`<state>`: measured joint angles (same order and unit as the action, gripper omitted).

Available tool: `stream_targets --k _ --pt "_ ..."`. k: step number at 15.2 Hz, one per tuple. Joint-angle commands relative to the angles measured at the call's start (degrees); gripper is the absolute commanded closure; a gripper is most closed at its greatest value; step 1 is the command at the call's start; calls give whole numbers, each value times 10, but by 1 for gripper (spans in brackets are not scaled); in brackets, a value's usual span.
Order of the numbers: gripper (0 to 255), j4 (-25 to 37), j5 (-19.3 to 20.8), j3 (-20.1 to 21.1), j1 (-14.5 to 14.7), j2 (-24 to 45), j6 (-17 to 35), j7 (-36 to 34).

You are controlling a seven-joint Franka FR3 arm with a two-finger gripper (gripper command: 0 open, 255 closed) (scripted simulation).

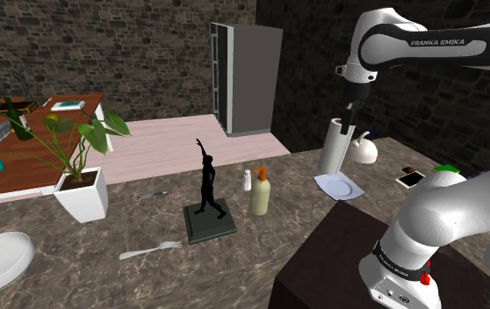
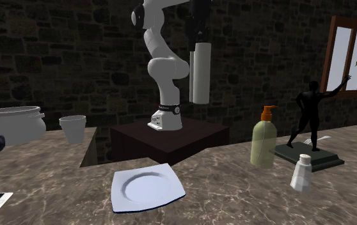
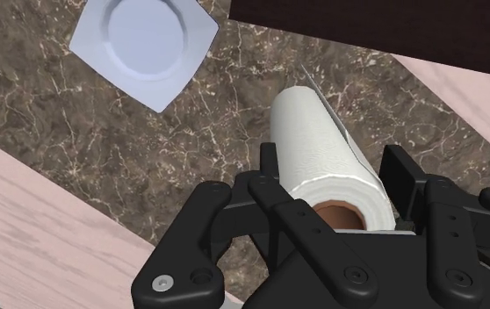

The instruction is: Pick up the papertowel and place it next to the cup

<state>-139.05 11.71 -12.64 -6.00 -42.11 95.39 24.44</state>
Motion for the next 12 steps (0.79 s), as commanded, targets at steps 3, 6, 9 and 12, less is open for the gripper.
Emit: stream_targets --k 3,6,9,12 --pt "255 34 -4 4 2 4 -30 3" --pt "255 57 -6 6 3 8 -50 4" --pt "255 38 18 -18 -15 -32 -65 37" --pt "255 25 45 -45 -33 -68 -82 72"
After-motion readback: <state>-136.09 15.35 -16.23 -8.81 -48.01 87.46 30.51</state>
